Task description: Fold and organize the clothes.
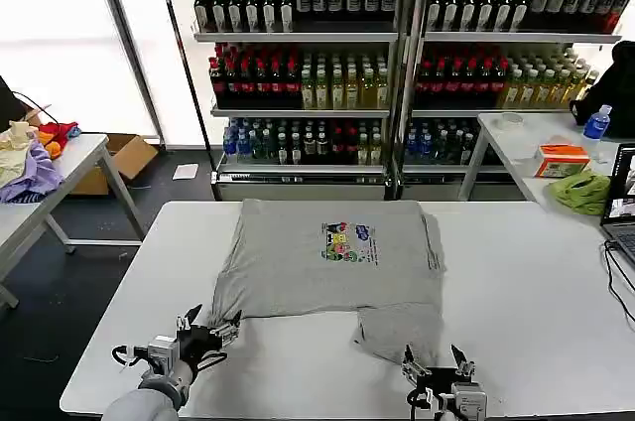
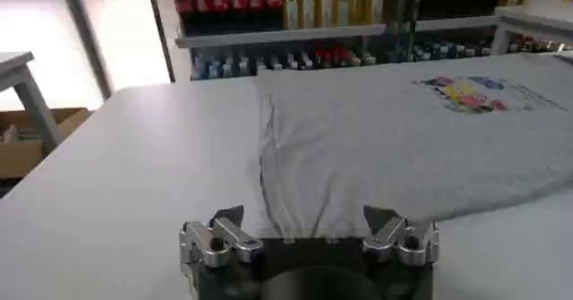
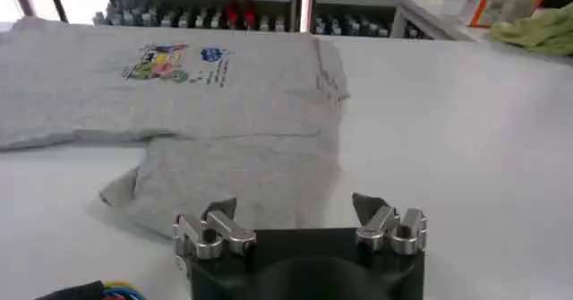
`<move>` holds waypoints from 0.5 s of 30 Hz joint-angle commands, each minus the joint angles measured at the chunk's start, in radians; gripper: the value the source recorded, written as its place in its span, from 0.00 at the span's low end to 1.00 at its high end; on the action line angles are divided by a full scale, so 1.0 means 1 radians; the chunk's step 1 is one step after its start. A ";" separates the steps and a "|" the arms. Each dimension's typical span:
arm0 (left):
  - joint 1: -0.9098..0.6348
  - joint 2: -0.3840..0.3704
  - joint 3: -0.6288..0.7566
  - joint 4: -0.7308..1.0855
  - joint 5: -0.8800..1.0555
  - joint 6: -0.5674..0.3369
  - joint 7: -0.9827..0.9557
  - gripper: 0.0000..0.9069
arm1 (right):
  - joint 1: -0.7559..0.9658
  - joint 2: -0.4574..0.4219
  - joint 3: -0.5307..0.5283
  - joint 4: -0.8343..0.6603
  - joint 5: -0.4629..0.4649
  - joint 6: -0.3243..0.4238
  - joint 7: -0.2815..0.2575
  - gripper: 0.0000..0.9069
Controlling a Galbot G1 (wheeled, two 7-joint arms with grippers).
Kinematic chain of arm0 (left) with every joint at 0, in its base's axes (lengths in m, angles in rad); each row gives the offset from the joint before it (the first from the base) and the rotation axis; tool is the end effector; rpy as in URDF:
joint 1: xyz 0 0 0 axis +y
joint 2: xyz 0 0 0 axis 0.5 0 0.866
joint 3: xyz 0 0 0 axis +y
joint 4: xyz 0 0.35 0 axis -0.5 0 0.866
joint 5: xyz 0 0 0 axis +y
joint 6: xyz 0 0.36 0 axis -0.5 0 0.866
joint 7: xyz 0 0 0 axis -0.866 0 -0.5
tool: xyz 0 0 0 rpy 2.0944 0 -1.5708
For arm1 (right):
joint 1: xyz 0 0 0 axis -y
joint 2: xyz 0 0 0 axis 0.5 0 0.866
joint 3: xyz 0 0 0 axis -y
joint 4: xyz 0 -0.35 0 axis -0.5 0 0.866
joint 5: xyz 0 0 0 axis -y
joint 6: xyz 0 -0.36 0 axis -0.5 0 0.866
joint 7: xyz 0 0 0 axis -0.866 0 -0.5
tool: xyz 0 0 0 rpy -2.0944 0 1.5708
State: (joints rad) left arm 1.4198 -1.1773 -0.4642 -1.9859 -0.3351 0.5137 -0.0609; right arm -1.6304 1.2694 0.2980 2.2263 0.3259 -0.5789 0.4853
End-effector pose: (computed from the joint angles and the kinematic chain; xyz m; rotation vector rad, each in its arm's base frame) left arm 0.2347 0.0605 -0.3029 -0.1885 -2.6197 -0.1011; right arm 0.1531 0.0222 -0.2731 -0.0814 -2.5462 0.0606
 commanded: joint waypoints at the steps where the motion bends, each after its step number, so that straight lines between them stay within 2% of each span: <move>1: 0.000 0.007 -0.001 0.015 -0.010 0.006 -0.001 1.00 | -0.006 0.010 -0.002 -0.003 0.001 0.000 0.002 1.00; 6: 0.001 0.011 -0.001 0.027 -0.015 0.005 0.001 1.00 | -0.007 0.017 -0.007 -0.016 -0.005 0.001 0.003 1.00; 7: 0.001 0.011 -0.001 0.029 -0.017 0.006 0.001 0.89 | -0.007 0.018 -0.009 -0.019 -0.006 0.001 0.003 1.00; 8: 0.001 0.011 -0.001 0.033 -0.018 0.006 0.001 0.89 | -0.007 0.018 -0.009 -0.022 -0.006 0.001 0.003 1.00; 9: 0.002 0.012 0.001 0.038 -0.018 0.005 0.003 0.37 | -0.007 0.020 -0.012 -0.026 -0.007 0.001 0.002 1.00; 10: 0.003 0.012 0.003 0.041 -0.018 0.004 0.002 0.13 | -0.007 0.021 -0.014 -0.028 -0.010 0.001 0.001 0.92; 12: 0.009 0.012 0.008 0.047 -0.018 0.002 0.002 0.06 | -0.008 0.023 -0.017 -0.033 -0.013 0.001 0.000 0.49; 13: 0.010 0.012 0.009 0.048 -0.018 0.002 0.003 0.04 | -0.008 0.025 -0.019 -0.037 -0.016 0.001 -0.001 0.39; 14: 0.011 0.012 0.010 0.048 -0.018 0.002 0.003 0.02 | -0.008 0.025 -0.019 -0.038 -0.017 0.001 -0.001 0.17; 15: 0.011 0.012 0.010 0.046 -0.018 0.003 0.003 0.01 | -0.008 0.024 -0.019 -0.042 -0.016 0.002 -0.003 0.07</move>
State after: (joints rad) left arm 1.4253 -1.1642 -0.4579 -1.9509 -0.3524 0.5119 -0.0580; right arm -1.6378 1.2902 0.2851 2.1930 0.3095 -0.5724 0.4791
